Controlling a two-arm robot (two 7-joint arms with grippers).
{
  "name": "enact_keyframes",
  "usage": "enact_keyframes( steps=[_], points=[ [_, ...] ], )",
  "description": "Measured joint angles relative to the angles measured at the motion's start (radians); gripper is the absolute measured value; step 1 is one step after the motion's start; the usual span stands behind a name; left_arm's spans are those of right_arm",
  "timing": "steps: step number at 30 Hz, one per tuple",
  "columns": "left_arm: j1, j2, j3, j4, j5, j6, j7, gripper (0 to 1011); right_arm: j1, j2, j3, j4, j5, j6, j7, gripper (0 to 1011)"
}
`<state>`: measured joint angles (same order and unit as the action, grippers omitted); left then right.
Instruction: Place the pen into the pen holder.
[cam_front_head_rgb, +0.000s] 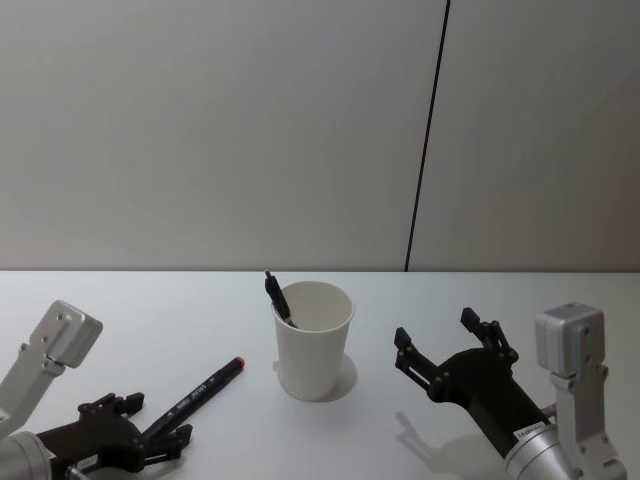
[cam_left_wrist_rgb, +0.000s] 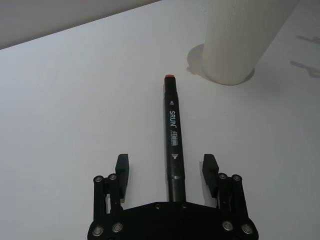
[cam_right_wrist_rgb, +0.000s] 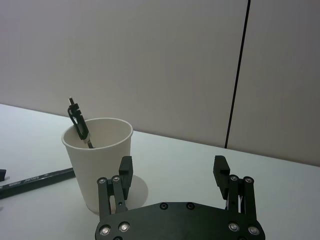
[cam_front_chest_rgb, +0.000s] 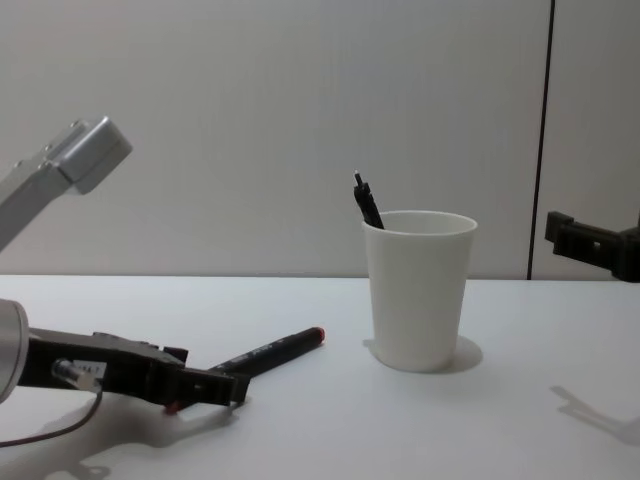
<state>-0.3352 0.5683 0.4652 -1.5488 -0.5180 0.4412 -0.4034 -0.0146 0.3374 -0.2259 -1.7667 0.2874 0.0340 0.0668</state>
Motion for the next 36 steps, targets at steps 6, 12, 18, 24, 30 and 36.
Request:
enact_keyframes(
  steps=[6,12,18,24,30,36],
  points=[
    [0.0,0.0,0.0,0.001,0.0,0.002,0.001,888,0.0,0.0,0.0,0.0,0.0,0.0,0.0,1001],
    [-0.001,-0.001,0.001,0.001,0.0,0.004,0.001,860,0.0,0.0,0.0,0.0,0.0,0.0,0.0,1001],
    [0.0,0.0,0.002,-0.001,0.003,0.004,0.003,824,0.0,0.0,0.0,0.0,0.0,0.0,0.0,1001],
    [0.002,0.003,0.009,-0.013,0.019,0.006,0.01,786,0.0,0.0,0.0,0.0,0.0,0.0,0.0,1001],
    [0.004,0.005,0.014,-0.024,0.033,0.008,0.016,738,0.0,0.0,0.0,0.0,0.0,0.0,0.0,1001],
    [0.005,0.004,0.014,-0.027,0.037,0.009,0.015,662,0.0,0.0,0.0,0.0,0.0,0.0,0.0,1001]
  ],
)
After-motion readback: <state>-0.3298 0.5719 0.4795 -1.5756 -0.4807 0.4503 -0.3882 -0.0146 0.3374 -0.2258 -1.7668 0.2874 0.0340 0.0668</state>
